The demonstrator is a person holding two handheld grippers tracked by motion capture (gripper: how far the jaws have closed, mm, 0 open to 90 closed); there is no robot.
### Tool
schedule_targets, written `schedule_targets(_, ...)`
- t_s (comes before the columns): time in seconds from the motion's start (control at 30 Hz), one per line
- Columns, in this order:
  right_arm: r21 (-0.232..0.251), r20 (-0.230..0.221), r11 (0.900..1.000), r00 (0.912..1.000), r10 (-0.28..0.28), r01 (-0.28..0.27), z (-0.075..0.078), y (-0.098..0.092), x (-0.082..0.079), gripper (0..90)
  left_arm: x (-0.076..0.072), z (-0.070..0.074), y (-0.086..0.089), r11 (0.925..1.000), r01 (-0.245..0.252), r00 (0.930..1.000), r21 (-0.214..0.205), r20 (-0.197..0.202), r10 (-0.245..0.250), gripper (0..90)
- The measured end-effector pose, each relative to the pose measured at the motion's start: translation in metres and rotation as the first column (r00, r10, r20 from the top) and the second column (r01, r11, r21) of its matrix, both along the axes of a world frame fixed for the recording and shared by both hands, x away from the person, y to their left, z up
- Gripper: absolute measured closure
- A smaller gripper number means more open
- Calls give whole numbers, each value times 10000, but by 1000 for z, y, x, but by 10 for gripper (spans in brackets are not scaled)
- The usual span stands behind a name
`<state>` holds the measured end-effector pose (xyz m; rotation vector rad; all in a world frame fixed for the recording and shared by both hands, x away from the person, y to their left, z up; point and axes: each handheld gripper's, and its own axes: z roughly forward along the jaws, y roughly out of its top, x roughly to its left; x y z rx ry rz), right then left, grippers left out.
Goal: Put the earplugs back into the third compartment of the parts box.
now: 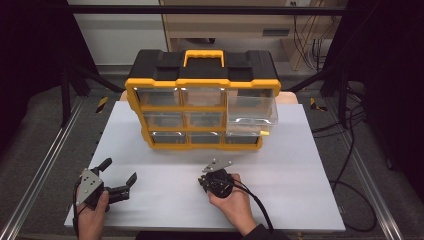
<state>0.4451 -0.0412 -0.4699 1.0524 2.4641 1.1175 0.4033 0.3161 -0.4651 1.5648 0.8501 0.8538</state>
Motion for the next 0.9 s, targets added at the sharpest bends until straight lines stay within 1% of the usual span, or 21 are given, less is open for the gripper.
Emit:
schedule_targets(0.07, 60, 87, 10000, 9999, -64, 63, 2, -5, -1, 816, 0, 0, 0, 10000, -3, 10000, -20, 2, 3, 5)
schedule_targets(0.23, 397, 293, 9987, 9991, -318, 306, 8, -19, -4, 816, 0, 0, 0, 10000, -26, 10000, -59, 8, 26, 5)
schedule_targets(0.43, 688, 645, 9952, 9952, -738, 693, 16, -42, -6, 816, 0, 0, 0, 10000, -32, 10000, -72, -7, 32, 5)
schedule_targets(0.47, 812, 636, 9933, 9942, -870, 818, 17, -46, -6, 816, 0, 0, 0, 10000, -29, 10000, -79, -10, 29, 5)
schedule_targets(0.57, 961, 756, 9901, 9911, -1095, 1021, 20, -58, -8, 816, 0, 0, 0, 9999, -34, 10000, -97, -12, 34, 5)
schedule_targets(0.6, 1008, 736, 9887, 9902, -1184, 1107, 21, -61, -8, 815, 0, 0, 0, 9999, -33, 10000, -103, -10, 32, 5)
schedule_targets(0.73, 1130, 912, 9845, 9852, -1449, 1343, 23, -75, -9, 815, 0, 0, 1, 9999, -42, 10000, -135, -4, 42, 5)
schedule_targets(0.9, 1413, 969, 9749, 9776, -1867, 1721, 29, -92, -12, 816, 0, 0, 1, 9998, -48, 10000, -203, -10, 48, 5)
